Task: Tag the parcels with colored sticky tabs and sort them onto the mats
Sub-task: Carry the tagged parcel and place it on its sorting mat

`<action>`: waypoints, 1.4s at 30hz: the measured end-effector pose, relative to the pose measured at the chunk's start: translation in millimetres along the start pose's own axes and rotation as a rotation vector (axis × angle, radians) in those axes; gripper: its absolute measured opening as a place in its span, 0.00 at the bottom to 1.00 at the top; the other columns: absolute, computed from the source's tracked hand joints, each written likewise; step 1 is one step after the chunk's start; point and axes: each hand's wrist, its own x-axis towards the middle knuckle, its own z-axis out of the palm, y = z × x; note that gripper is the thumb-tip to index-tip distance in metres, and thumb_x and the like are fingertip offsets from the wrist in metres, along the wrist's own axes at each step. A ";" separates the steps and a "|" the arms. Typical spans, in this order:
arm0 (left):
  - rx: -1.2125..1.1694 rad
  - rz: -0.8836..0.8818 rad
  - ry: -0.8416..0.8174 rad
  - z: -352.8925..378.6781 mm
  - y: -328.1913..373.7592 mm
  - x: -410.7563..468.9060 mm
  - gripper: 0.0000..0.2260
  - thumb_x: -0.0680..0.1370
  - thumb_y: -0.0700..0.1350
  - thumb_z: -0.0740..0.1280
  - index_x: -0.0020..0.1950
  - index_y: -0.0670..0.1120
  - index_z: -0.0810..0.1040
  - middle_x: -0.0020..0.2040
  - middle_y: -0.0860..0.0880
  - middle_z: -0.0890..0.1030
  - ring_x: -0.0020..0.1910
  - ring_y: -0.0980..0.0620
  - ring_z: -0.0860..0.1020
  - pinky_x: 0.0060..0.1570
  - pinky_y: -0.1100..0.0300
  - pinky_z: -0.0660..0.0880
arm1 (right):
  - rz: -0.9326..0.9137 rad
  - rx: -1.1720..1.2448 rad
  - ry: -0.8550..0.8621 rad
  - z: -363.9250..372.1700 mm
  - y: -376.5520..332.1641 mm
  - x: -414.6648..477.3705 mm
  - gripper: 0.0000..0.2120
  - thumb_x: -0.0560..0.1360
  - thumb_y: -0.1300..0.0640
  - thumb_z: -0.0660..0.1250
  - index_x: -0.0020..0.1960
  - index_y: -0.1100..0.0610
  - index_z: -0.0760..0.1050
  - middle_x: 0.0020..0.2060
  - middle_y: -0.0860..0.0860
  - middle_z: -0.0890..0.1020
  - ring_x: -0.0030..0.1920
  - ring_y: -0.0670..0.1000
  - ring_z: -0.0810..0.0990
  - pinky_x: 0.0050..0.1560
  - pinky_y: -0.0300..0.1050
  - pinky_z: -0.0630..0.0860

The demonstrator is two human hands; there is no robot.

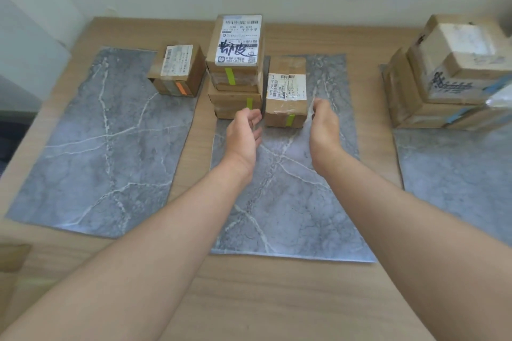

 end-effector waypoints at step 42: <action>0.106 0.331 -0.036 -159.5 39.1 -539.8 0.21 0.83 0.59 0.52 0.70 0.53 0.74 0.73 0.50 0.71 0.74 0.50 0.65 0.77 0.47 0.56 | -0.374 0.072 -0.332 -116.2 -8.6 -548.7 0.15 0.81 0.50 0.59 0.59 0.51 0.82 0.57 0.47 0.82 0.62 0.50 0.77 0.70 0.49 0.71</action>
